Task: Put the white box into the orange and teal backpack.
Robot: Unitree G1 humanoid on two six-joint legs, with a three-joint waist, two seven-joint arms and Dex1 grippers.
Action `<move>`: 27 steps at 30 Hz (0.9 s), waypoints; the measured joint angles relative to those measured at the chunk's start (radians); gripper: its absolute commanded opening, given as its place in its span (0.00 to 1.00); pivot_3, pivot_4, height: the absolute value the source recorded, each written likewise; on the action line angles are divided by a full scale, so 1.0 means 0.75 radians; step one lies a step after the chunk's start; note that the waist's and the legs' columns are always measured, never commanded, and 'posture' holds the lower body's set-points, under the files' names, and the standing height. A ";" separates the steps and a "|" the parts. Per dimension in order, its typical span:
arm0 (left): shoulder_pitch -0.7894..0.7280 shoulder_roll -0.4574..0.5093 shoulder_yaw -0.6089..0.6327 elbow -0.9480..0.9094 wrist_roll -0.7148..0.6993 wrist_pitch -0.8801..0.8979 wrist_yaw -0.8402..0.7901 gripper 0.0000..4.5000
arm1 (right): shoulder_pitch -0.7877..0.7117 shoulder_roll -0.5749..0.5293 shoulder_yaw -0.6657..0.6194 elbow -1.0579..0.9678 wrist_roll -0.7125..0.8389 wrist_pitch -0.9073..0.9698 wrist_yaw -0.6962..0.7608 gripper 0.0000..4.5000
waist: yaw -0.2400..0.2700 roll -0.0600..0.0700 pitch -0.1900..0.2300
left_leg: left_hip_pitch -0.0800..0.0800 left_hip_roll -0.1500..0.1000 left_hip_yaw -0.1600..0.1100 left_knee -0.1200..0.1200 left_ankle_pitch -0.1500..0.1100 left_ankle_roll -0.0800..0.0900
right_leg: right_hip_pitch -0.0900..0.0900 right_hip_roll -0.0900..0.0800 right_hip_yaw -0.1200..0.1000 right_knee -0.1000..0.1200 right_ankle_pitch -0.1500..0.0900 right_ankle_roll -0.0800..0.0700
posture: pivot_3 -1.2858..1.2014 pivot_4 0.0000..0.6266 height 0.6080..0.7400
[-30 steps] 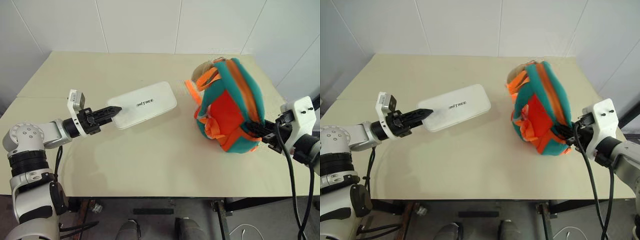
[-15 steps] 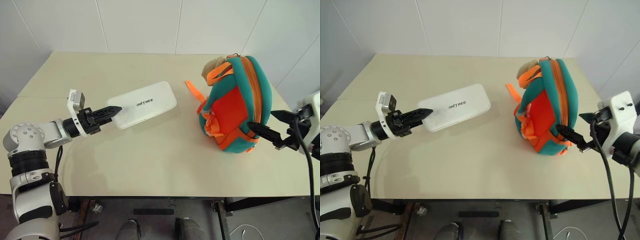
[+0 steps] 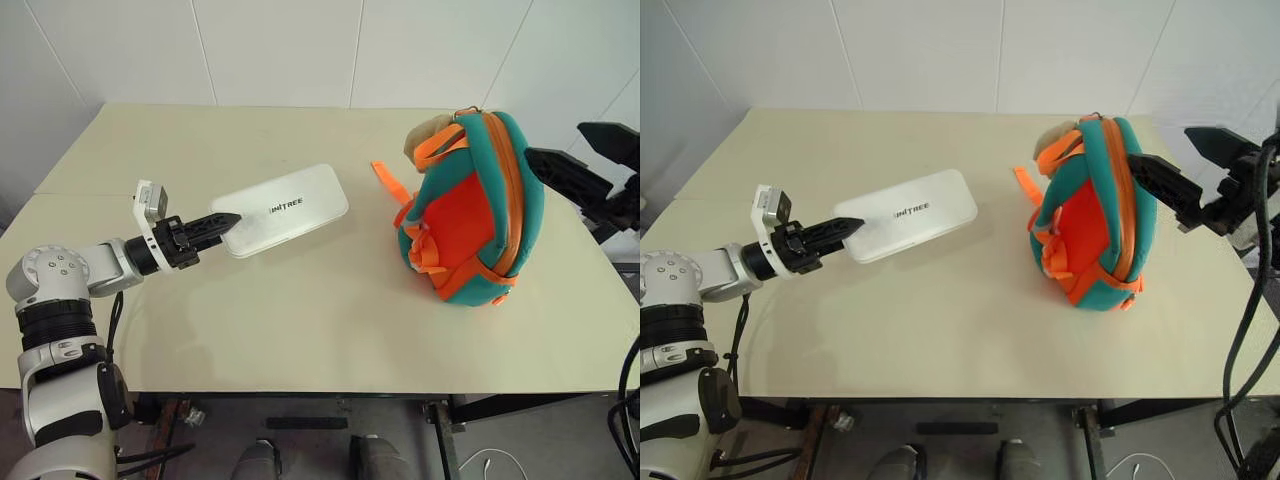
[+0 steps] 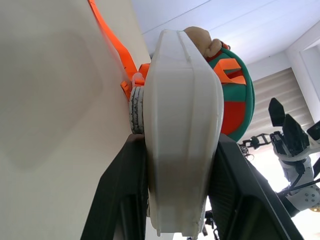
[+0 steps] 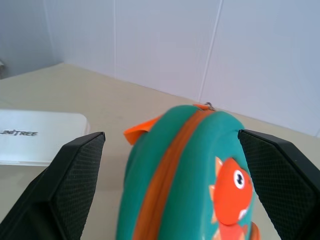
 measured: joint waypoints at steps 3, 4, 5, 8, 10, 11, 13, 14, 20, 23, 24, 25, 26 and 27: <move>-0.001 0.006 0.000 0.000 0.001 0.000 -0.005 0.28 | -0.034 0.055 0.128 -0.059 0.135 0.013 -0.099 1.00 | 0.001 0.000 0.000 | 0.000 0.000 0.000 0.000 0.000 0.000 | 0.000 0.000 0.000 0.000 0.000 0.000 | 0.52 0.24 1.00; -0.001 0.009 0.000 0.000 0.002 0.000 -0.006 0.28 | -0.040 0.075 0.182 -0.082 0.171 0.015 -0.136 1.00 | 0.001 0.000 0.000 | 0.000 0.000 0.000 0.000 0.000 0.000 | 0.000 0.000 0.000 0.000 0.000 0.000 | 0.52 0.24 1.00; -0.001 0.011 0.001 0.000 0.002 0.001 -0.006 0.28 | -0.044 0.099 0.233 -0.102 0.201 0.016 -0.175 1.00 | 0.002 0.000 0.000 | 0.000 0.000 0.000 0.000 0.000 0.000 | 0.000 0.000 0.000 0.000 0.000 0.000 | 0.52 0.24 1.00; -0.001 0.012 0.007 -0.002 0.002 0.002 -0.007 0.28 | -0.029 0.168 0.390 -0.165 0.216 0.011 -0.268 1.00 | 0.002 -0.001 0.000 | -0.001 0.000 -0.001 0.000 0.000 0.000 | 0.000 0.000 0.000 0.000 0.000 0.000 | 0.52 0.24 1.00; 0.001 0.014 0.010 -0.005 0.002 0.002 -0.007 0.28 | 0.008 0.219 0.493 -0.188 0.181 0.003 -0.315 1.00 | 0.003 -0.001 -0.001 | -0.001 0.000 -0.001 0.000 0.000 0.000 | -0.001 0.000 0.000 0.000 0.000 0.000 | 0.52 0.24 1.00; 0.003 0.016 0.012 -0.007 0.002 0.003 -0.007 0.28 | 0.020 0.234 0.541 -0.188 0.144 -0.004 -0.337 1.00 | 0.004 -0.001 -0.001 | -0.002 0.000 -0.001 0.001 0.000 0.001 | -0.001 0.000 0.000 0.000 0.000 0.000 | 0.52 0.24 1.00; 0.012 0.019 0.022 -0.011 0.002 0.005 -0.006 0.28 | 0.031 0.255 0.611 -0.189 0.055 -0.024 -0.370 1.00 | 0.004 -0.001 -0.001 | -0.002 0.000 -0.001 0.001 0.000 0.001 | -0.001 -0.001 0.000 0.000 0.000 0.000 | 0.52 0.24 1.00; 0.014 0.019 0.024 -0.014 0.002 0.007 -0.005 0.28 | 0.042 0.258 0.637 -0.188 0.022 -0.035 -0.381 1.00 | 0.005 -0.001 -0.001 | -0.002 0.000 -0.001 0.001 0.000 0.001 | -0.001 -0.001 -0.001 0.000 0.000 0.000 | 0.52 0.24 1.00; 0.019 0.021 0.038 -0.045 0.002 0.013 0.000 0.28 | 0.101 0.300 0.787 -0.184 -0.214 -0.054 -0.454 1.00 | 0.004 -0.001 -0.001 | -0.001 0.000 -0.001 0.000 0.000 0.001 | -0.001 0.000 0.000 0.000 0.000 0.000 | 0.52 0.24 1.00; 0.020 0.021 0.041 -0.046 0.002 0.014 0.002 0.28 | 0.104 0.306 0.884 -0.165 -0.384 -0.069 -0.498 1.00 | 0.001 -0.001 -0.001 | -0.001 0.000 0.000 0.001 0.000 0.001 | -0.002 0.000 0.000 0.001 0.000 0.000 | 0.52 0.24 1.00; 0.020 0.021 0.041 -0.046 0.002 0.014 0.003 0.28 | 0.103 0.311 0.915 -0.153 -0.436 -0.075 -0.509 1.00 | 0.000 -0.001 -0.001 | -0.001 0.000 0.000 0.000 0.000 0.001 | -0.002 0.000 0.000 0.001 0.000 0.000 | 0.52 0.24 1.00; 0.020 0.021 0.043 -0.046 0.002 0.014 0.004 0.28 | 0.103 0.321 0.947 -0.135 -0.491 -0.082 -0.519 1.00 | 0.000 -0.001 -0.001 | -0.001 0.000 0.000 0.000 0.000 0.000 | -0.002 0.000 0.000 0.001 0.000 0.000 | 0.52 0.24 1.00; 0.020 0.021 0.045 -0.046 0.002 0.014 0.006 0.28 | 0.103 0.337 0.973 -0.118 -0.540 -0.090 -0.525 1.00 | 0.001 -0.001 -0.001 | -0.001 0.000 0.000 0.000 0.000 0.000 | -0.002 0.000 0.000 0.002 0.000 0.000 | 0.52 0.24 1.00; 0.020 0.021 0.048 -0.046 0.002 0.014 0.007 0.28 | 0.102 0.359 0.987 -0.111 -0.582 -0.098 -0.534 1.00 | 0.001 -0.001 -0.001 | -0.001 0.000 0.000 0.000 0.000 0.000 | -0.002 0.000 0.000 0.001 0.000 0.000 | 0.52 0.24 1.00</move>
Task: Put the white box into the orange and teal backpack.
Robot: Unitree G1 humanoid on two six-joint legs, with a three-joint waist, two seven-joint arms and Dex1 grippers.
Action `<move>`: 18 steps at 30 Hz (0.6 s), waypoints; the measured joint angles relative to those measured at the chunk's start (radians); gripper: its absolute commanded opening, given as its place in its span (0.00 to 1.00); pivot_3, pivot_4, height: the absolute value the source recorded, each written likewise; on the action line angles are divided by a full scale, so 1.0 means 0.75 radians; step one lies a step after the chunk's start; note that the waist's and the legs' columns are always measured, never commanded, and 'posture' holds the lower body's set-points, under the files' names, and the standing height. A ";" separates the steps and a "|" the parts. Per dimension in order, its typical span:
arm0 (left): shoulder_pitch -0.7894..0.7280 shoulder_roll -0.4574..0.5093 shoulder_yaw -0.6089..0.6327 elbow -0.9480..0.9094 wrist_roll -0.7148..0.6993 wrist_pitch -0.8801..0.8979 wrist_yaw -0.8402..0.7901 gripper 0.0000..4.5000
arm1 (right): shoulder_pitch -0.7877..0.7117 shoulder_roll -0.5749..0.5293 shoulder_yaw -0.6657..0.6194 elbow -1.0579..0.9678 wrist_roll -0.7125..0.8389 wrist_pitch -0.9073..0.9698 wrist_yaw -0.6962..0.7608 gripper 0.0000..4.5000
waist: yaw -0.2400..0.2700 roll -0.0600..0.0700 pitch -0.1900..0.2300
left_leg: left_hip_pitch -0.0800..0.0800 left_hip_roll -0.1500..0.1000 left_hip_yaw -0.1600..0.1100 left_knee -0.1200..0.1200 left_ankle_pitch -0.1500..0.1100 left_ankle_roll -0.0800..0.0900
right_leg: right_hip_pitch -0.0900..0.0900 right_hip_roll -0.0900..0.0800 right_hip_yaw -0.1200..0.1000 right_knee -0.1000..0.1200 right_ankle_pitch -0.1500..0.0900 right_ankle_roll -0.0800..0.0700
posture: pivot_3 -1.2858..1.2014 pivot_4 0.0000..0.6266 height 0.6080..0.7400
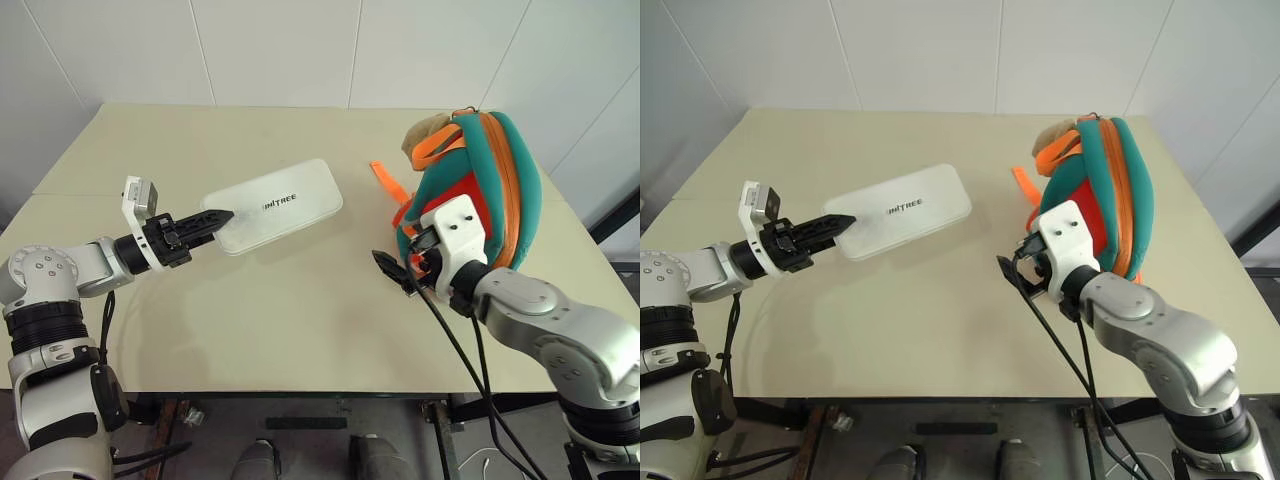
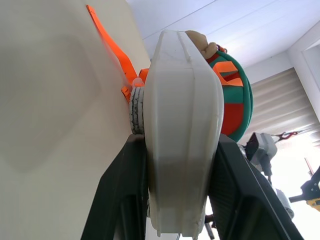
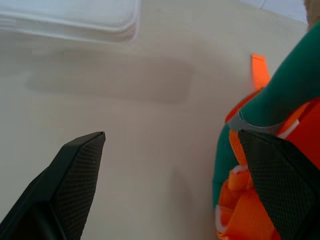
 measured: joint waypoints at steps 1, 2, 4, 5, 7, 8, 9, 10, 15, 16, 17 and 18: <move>0.000 0.000 0.001 0.000 0.000 0.000 0.002 0.28 | -0.001 0.016 0.013 0.005 -0.037 -0.007 -0.009 1.00 | 0.000 0.000 0.000 | 0.000 0.000 0.000 0.000 0.000 0.000 | 0.000 0.000 0.000 0.000 0.000 0.000 | 0.52 0.24 1.00; 0.000 0.000 0.003 0.000 0.000 0.000 0.006 0.28 | -0.005 0.038 0.025 0.019 -0.080 -0.009 -0.024 1.00 | 0.001 0.000 0.000 | 0.000 0.000 0.000 0.000 0.000 0.000 | 0.000 0.000 0.000 -0.001 0.000 0.000 | 0.52 0.24 1.00; 0.000 0.000 0.005 0.000 0.000 0.000 0.008 0.28 | -0.012 0.088 0.029 0.052 -0.151 -0.009 -0.060 1.00 | 0.001 -0.001 0.000 | 0.000 0.000 0.000 0.000 0.000 0.000 | 0.000 0.000 0.000 -0.001 0.000 0.000 | 0.52 0.24 1.00; 0.000 0.000 0.010 0.000 0.000 0.000 0.009 0.28 | -0.022 0.115 0.033 0.081 -0.194 -0.011 -0.081 1.00 | 0.001 -0.001 0.000 | 0.000 0.000 0.000 0.000 0.000 0.000 | 0.000 0.000 0.000 0.000 0.000 0.000 | 0.52 0.24 1.00; 0.001 0.000 0.014 -0.002 0.000 0.001 0.010 0.28 | -0.058 0.167 0.030 0.165 -0.283 -0.029 -0.118 1.00 | -0.001 -0.001 0.000 | 0.000 0.000 0.000 0.000 0.000 0.000 | 0.000 0.000 0.000 0.000 0.000 0.000 | 0.52 0.24 1.00; 0.003 0.000 0.015 -0.005 -0.001 0.002 0.011 0.28 | -0.080 0.196 0.026 0.205 -0.320 -0.039 -0.139 1.00 | -0.001 -0.001 0.000 | 0.000 0.000 0.000 0.000 0.000 -0.001 | 0.000 0.000 0.000 0.001 0.000 0.000 | 0.52 0.24 1.00; 0.005 0.000 0.016 -0.009 -0.001 0.003 0.014 0.28 | -0.104 0.233 0.021 0.247 -0.358 -0.058 -0.157 1.00 | -0.002 -0.001 0.000 | 0.000 0.000 0.000 0.000 0.001 -0.001 | -0.001 0.000 0.000 0.002 0.000 0.000 | 0.52 0.24 1.00; 0.006 -0.002 0.017 -0.012 -0.002 0.004 0.018 0.28 | -0.122 0.260 0.017 0.276 -0.388 -0.075 -0.170 1.00 | -0.002 -0.001 0.000 | 0.000 0.000 0.000 -0.001 0.001 -0.001 | -0.001 0.000 0.000 0.002 0.000 0.000 | 0.52 0.24 1.00; 0.025 -0.005 0.041 -0.021 -0.004 0.017 0.032 0.28 | -0.194 0.396 -0.034 0.405 -0.509 -0.212 -0.211 1.00 | -0.003 -0.001 0.000 | 0.000 0.000 0.001 -0.002 0.001 -0.001 | -0.001 0.000 0.000 0.000 0.000 0.000 | 0.52 0.24 1.00; 0.027 -0.006 0.042 -0.028 -0.004 0.018 0.038 0.28 | -0.211 0.420 -0.045 0.433 -0.528 -0.241 -0.211 1.00 | -0.002 -0.001 0.000 | 0.000 0.000 0.001 -0.002 0.001 -0.001 | -0.001 0.000 0.000 0.000 0.000 0.000 | 0.52 0.24 1.00; 0.032 -0.007 0.043 -0.036 -0.005 0.020 0.040 0.28 | -0.222 0.440 -0.052 0.452 -0.536 -0.261 -0.209 1.00 | -0.002 -0.001 0.000 | 0.000 0.000 0.001 -0.002 0.001 -0.001 | -0.001 0.000 0.000 0.000 0.000 0.000 | 0.52 0.24 1.00; 0.038 -0.008 0.048 -0.048 -0.006 0.023 0.045 0.28 | -0.236 0.477 -0.075 0.475 -0.542 -0.280 -0.208 1.00 | -0.004 -0.001 0.000 | 0.000 0.000 0.001 -0.002 0.001 -0.001 | -0.001 0.000 0.000 0.001 0.000 0.000 | 0.52 0.24 1.00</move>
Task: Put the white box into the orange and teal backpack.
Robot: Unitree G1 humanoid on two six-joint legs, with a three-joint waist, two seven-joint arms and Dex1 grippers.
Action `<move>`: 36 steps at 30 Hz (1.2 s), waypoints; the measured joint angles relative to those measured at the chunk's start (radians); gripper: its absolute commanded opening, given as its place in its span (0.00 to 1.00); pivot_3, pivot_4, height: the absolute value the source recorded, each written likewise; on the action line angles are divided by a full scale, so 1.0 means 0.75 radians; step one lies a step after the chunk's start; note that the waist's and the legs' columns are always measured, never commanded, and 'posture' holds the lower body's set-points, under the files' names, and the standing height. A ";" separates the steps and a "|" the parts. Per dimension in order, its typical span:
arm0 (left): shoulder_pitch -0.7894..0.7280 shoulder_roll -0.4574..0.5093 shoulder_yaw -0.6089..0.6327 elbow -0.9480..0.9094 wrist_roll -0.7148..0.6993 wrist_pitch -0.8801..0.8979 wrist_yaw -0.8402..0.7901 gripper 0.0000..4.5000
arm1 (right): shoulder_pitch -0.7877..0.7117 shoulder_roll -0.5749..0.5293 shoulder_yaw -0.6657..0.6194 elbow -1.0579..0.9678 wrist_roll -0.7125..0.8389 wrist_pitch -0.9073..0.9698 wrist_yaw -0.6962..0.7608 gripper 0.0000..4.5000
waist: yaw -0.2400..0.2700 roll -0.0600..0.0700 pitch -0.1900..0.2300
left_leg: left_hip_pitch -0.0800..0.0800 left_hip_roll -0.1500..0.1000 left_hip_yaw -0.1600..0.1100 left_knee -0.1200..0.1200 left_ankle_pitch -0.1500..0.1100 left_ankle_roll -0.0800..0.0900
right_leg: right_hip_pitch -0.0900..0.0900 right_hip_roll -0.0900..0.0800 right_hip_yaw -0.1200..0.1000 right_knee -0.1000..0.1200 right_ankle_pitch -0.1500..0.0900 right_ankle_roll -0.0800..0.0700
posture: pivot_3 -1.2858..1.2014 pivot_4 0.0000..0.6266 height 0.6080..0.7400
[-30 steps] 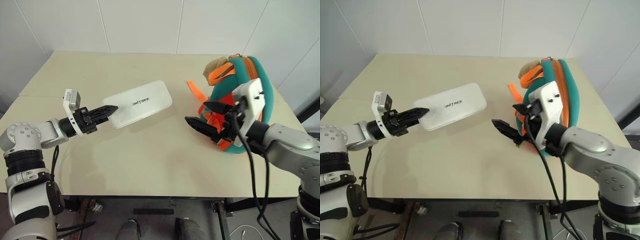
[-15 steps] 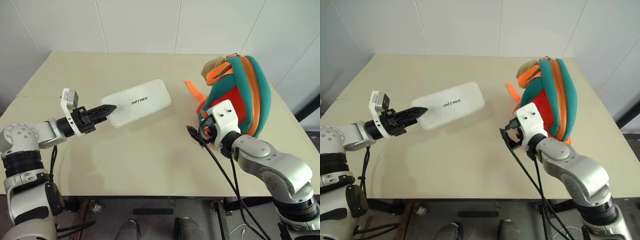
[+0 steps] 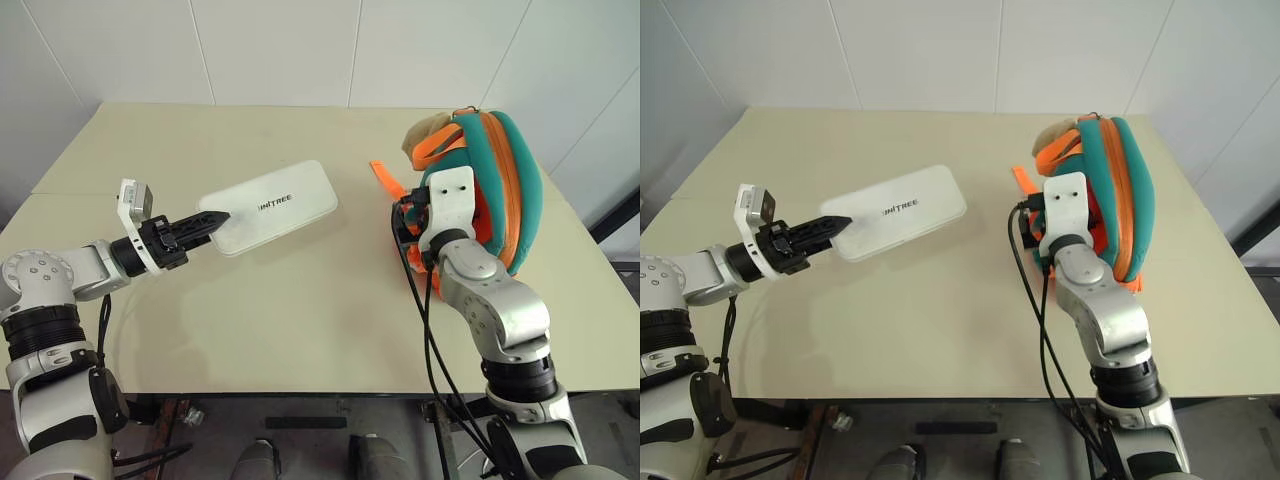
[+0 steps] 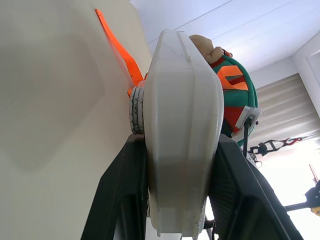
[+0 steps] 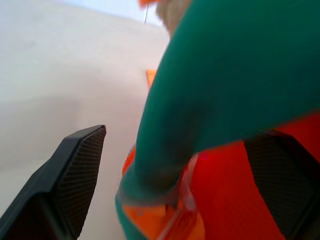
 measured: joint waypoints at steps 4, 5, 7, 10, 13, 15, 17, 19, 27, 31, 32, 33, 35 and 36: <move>0.008 -0.009 0.024 -0.015 -0.007 0.007 0.016 0.28 | -0.064 0.105 -0.043 0.127 -0.035 -0.101 -0.011 0.86 | -0.002 0.000 0.000 | 0.000 0.000 0.000 0.000 0.000 0.000 | 0.000 0.000 0.000 0.001 0.000 0.000 | 0.52 0.24 1.00; 0.009 -0.013 0.030 -0.019 -0.008 0.008 0.021 0.28 | -0.076 0.118 -0.054 0.145 -0.041 -0.113 -0.015 0.81 | -0.002 0.000 0.000 | 0.000 0.000 0.000 0.000 0.000 0.000 | 0.000 0.000 0.000 0.001 0.000 0.000 | 0.52 0.24 1.00; 0.015 -0.015 0.045 -0.029 -0.014 0.013 0.033 0.28 | -0.084 0.145 -0.074 0.173 -0.058 -0.141 -0.024 0.66 | -0.002 0.000 0.000 | 0.000 0.000 0.000 0.000 0.000 0.000 | 0.000 0.000 0.000 0.001 0.000 0.000 | 0.52 0.24 1.00; 0.026 -0.015 0.076 -0.054 -0.024 0.024 0.053 0.28 | -0.084 0.189 -0.119 0.196 -0.058 -0.159 -0.024 0.43 | -0.002 0.000 0.000 | 0.000 0.000 0.000 -0.001 0.000 0.000 | 0.000 0.000 0.000 0.001 0.000 0.000 | 0.52 0.24 1.00; 0.027 -0.015 0.099 -0.057 -0.033 0.028 0.067 0.28 | -0.107 0.234 -0.188 0.196 -0.001 -0.159 0.017 0.20 | -0.005 0.000 0.000 | 0.000 0.000 0.000 -0.001 0.000 0.000 | 0.000 0.000 0.000 0.001 0.000 0.000 | 0.52 0.24 1.00; 0.026 -0.013 0.105 -0.057 -0.033 0.028 0.071 0.28 | -0.136 0.261 -0.229 0.192 0.071 -0.153 0.072 0.05 | -0.009 0.000 0.000 | 0.001 0.000 0.000 -0.001 0.000 -0.001 | 0.000 0.000 0.000 0.001 0.000 0.000 | 0.52 0.24 1.00; 0.026 -0.002 0.109 -0.056 -0.033 0.025 0.072 0.28 | -0.160 0.275 -0.250 0.183 0.146 -0.141 0.137 0.00 | -0.015 0.000 0.000 | 0.000 0.000 0.000 -0.001 0.000 -0.001 | 0.000 0.000 -0.001 0.001 0.000 0.000 | 0.52 0.24 1.00; 0.025 0.018 0.109 -0.051 -0.032 0.016 0.070 0.28 | -0.176 0.281 -0.266 0.162 0.226 -0.104 0.199 0.00 | -0.020 0.000 0.000 | 0.000 0.001 0.000 -0.002 0.000 -0.001 | 0.000 0.000 -0.001 0.002 0.000 0.000 | 0.52 0.24 1.00; -0.065 0.209 0.065 0.088 0.032 -0.123 -0.002 0.28 | -0.219 0.150 -0.305 -0.036 0.692 0.199 0.524 0.00 | -0.038 0.000 0.000 | 0.000 0.001 0.001 -0.013 0.001 -0.002 | -0.003 0.000 -0.002 0.000 0.000 -0.001 | 0.52 0.24 1.00; -0.113 0.299 0.030 0.174 0.084 -0.207 -0.066 0.28 | -0.219 0.050 -0.323 -0.134 0.931 0.331 0.621 0.00 | -0.033 0.000 0.000 | -0.001 0.001 0.002 -0.017 0.001 -0.002 | -0.005 0.000 -0.002 -0.003 -0.001 -0.001 | 0.52 0.24 1.00; -0.130 0.315 0.015 0.202 0.095 -0.223 -0.085 0.28 | -0.220 0.025 -0.324 -0.157 1.005 0.363 0.647 0.00 | -0.033 0.000 0.000 | -0.001 0.001 0.003 -0.017 0.001 -0.002 | -0.005 0.000 -0.002 -0.003 -0.001 -0.002 | 0.52 0.24 1.00; -0.142 0.324 0.005 0.216 0.108 -0.237 -0.098 0.28 | -0.219 0.007 -0.324 -0.175 1.062 0.382 0.661 0.00 | -0.032 0.000 0.000 | -0.001 0.001 0.003 -0.017 0.001 -0.002 | -0.005 0.000 -0.002 -0.004 -0.001 -0.002 | 0.52 0.24 1.00; -0.166 0.348 -0.027 0.258 0.127 -0.266 -0.138 0.28 | -0.221 -0.047 -0.324 -0.213 1.211 0.425 0.704 0.00 | -0.033 0.000 0.000 | -0.001 0.001 0.004 -0.017 0.001 -0.002 | -0.005 0.000 -0.001 -0.004 -0.001 -0.002 | 0.52 0.24 1.00; -0.174 0.355 -0.041 0.269 0.136 -0.275 -0.151 0.28 | -0.221 -0.079 -0.322 -0.230 1.268 0.434 0.724 0.00 | -0.033 0.000 0.000 | -0.001 0.001 0.004 -0.017 0.001 -0.002 | -0.005 0.000 -0.001 -0.004 -0.001 -0.002 | 0.52 0.24 1.00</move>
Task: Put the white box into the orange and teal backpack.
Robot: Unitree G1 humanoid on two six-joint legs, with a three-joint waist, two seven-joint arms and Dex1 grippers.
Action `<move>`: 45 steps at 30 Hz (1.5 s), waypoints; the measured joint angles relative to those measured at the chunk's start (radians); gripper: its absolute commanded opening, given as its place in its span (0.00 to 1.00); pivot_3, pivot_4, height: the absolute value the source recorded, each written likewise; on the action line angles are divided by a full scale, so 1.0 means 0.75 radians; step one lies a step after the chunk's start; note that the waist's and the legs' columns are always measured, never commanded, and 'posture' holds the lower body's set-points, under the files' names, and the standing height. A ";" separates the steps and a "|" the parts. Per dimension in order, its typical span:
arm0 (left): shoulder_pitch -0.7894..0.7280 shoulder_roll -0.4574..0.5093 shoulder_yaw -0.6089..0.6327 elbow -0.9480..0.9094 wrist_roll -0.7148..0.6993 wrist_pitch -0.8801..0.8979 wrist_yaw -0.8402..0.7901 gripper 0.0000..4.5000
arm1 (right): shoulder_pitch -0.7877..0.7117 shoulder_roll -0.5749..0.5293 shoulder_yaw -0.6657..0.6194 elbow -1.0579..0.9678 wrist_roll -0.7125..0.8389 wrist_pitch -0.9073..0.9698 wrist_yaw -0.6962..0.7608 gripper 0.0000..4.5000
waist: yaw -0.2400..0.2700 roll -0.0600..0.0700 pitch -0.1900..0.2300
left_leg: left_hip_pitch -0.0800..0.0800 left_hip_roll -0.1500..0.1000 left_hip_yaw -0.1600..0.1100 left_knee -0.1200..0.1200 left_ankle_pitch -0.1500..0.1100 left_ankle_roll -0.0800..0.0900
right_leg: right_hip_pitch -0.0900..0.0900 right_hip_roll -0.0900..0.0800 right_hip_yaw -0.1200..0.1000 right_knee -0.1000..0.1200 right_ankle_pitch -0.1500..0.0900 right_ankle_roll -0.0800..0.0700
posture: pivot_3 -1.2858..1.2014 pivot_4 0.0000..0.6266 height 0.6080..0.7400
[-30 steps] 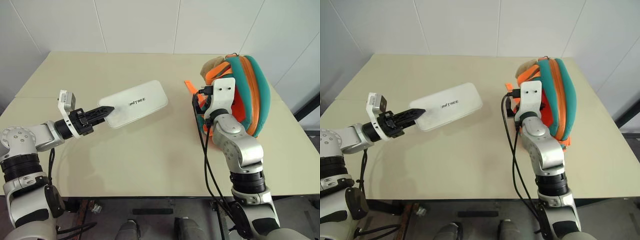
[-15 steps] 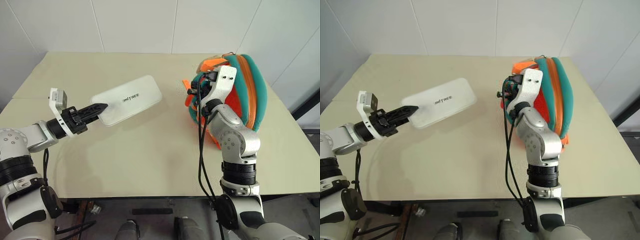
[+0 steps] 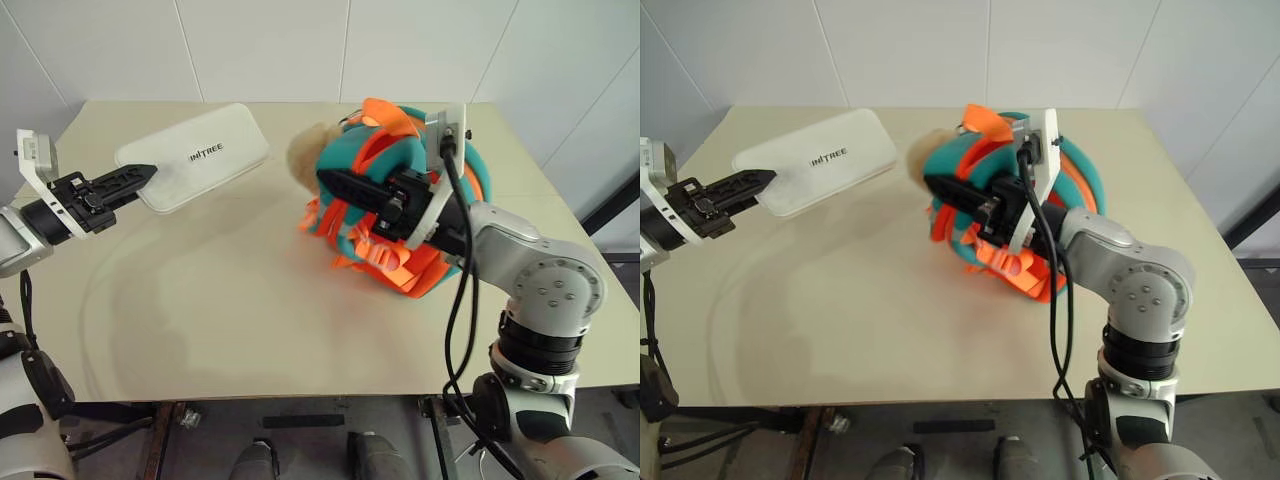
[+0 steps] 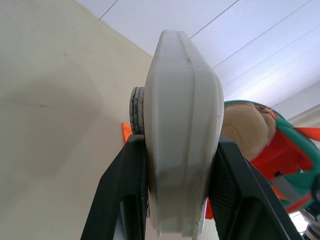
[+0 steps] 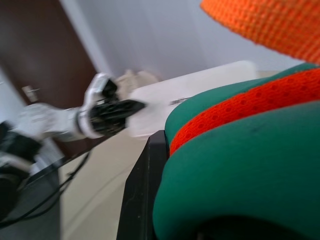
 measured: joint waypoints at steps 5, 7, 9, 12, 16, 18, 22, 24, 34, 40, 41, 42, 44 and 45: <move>-0.032 0.013 -0.054 0.048 0.032 -0.028 -0.067 0.28 | 0.012 -0.185 0.020 -0.055 0.197 0.034 0.127 0.00 | 0.005 -0.001 0.000 | 0.000 0.000 0.000 0.001 0.000 0.000 | 0.000 0.000 0.000 0.000 0.000 0.000 | 0.52 0.24 1.00; -0.034 0.013 -0.072 0.051 0.041 -0.031 -0.088 0.28 | 0.041 -0.264 0.022 -0.061 0.260 0.046 0.185 0.00 | 0.008 -0.001 0.000 | 0.000 0.000 0.000 0.002 0.000 0.001 | 0.001 0.000 0.000 0.000 0.000 0.000 | 0.52 0.24 1.00; -0.035 0.013 -0.091 0.060 0.049 -0.038 -0.106 0.28 | 0.089 -0.345 0.032 -0.083 0.267 0.042 0.283 0.00 | 0.011 -0.001 0.000 | 0.000 0.000 0.000 0.002 0.000 0.001 | 0.001 0.000 0.000 0.000 0.000 0.000 | 0.52 0.24 1.00; -0.035 0.013 -0.108 0.069 0.062 -0.050 -0.135 0.28 | 0.158 -0.436 0.085 -0.125 0.199 0.015 0.433 0.00 | 0.012 -0.001 0.000 | 0.000 0.000 0.000 0.003 0.000 0.001 | 0.000 0.000 0.000 0.000 0.000 0.000 | 0.52 0.24 1.00; -0.014 0.014 -0.147 0.030 0.080 -0.094 -0.213 0.28 | 0.216 -0.561 0.187 -0.141 -0.030 -0.107 0.628 0.00 | 0.014 -0.002 0.001 | 0.000 0.000 0.000 0.008 -0.001 0.002 | 0.001 0.001 0.000 -0.002 0.000 0.000 | 0.52 0.24 1.00; 0.047 0.016 -0.147 -0.045 0.082 -0.162 -0.276 0.28 | 0.239 -0.593 0.240 -0.117 -0.170 -0.207 0.701 0.00 | 0.013 -0.002 0.001 | 0.000 0.000 0.001 0.010 -0.001 0.002 | 0.001 0.001 0.001 -0.002 0.000 0.000 | 0.52 0.24 1.00; 0.165 0.016 -0.127 -0.181 0.081 -0.313 -0.381 0.28 | 0.249 -0.602 0.302 0.013 -0.380 -0.365 0.784 0.00 | 0.017 -0.002 0.001 | 0.000 0.000 0.000 0.015 -0.001 0.002 | 0.001 0.001 0.001 0.002 0.000 0.000 | 0.52 0.24 1.00; 0.206 0.016 -0.100 -0.233 0.080 -0.396 -0.427 0.28 | 0.248 -0.602 0.324 0.068 -0.458 -0.426 0.812 0.00 | 0.022 -0.002 0.001 | 0.000 0.000 0.000 0.016 -0.001 0.002 | 0.002 0.001 0.001 0.003 0.000 0.000 | 0.52 0.24 1.00; 0.439 0.030 0.043 -0.448 0.011 -0.535 -0.629 0.28 | 0.242 -0.590 0.334 0.114 -0.536 -0.467 0.861 0.00 | 0.036 -0.002 0.001 | 0.001 0.000 0.000 0.018 -0.002 0.003 | 0.004 0.000 0.001 0.003 0.000 0.000 | 0.52 0.24 1.00; 0.476 0.070 0.117 -0.501 -0.036 -0.544 -0.678 0.28 | 0.241 -0.590 0.334 0.117 -0.536 -0.447 0.862 0.00 | 0.035 -0.002 0.001 | 0.001 0.000 0.000 0.018 -0.002 0.004 | 0.004 0.000 0.001 0.003 0.000 0.000 | 0.52 0.24 1.00; 0.497 0.074 0.116 -0.507 -0.036 -0.544 -0.689 0.28 | 0.240 -0.589 0.334 0.118 -0.536 -0.445 0.862 0.00 | 0.034 -0.002 0.001 | 0.002 0.000 0.000 0.018 -0.002 0.004 | 0.004 0.000 0.001 0.003 0.000 0.000 | 0.52 0.24 1.00; 0.511 0.074 0.108 -0.510 -0.035 -0.544 -0.699 0.28 | 0.240 -0.589 0.334 0.121 -0.537 -0.443 0.862 0.00 | 0.034 -0.002 0.001 | 0.002 0.000 0.000 0.018 -0.002 0.004 | 0.004 0.000 0.001 0.003 0.000 0.000 | 0.52 0.24 1.00; 0.521 0.074 0.068 -0.512 -0.027 -0.552 -0.720 0.28 | 0.234 -0.587 0.334 0.133 -0.537 -0.441 0.863 0.00 | 0.035 -0.002 0.001 | 0.002 0.000 0.000 0.019 -0.002 0.004 | 0.005 0.000 0.001 0.003 0.000 0.000 | 0.52 0.24 1.00; 0.519 0.073 0.040 -0.511 -0.017 -0.569 -0.731 0.28 | 0.227 -0.582 0.335 0.144 -0.542 -0.441 0.863 0.00 | 0.035 -0.002 0.001 | 0.002 0.000 0.000 0.019 -0.002 0.004 | 0.005 0.000 0.001 0.003 0.000 -0.001 | 0.52 0.24 1.00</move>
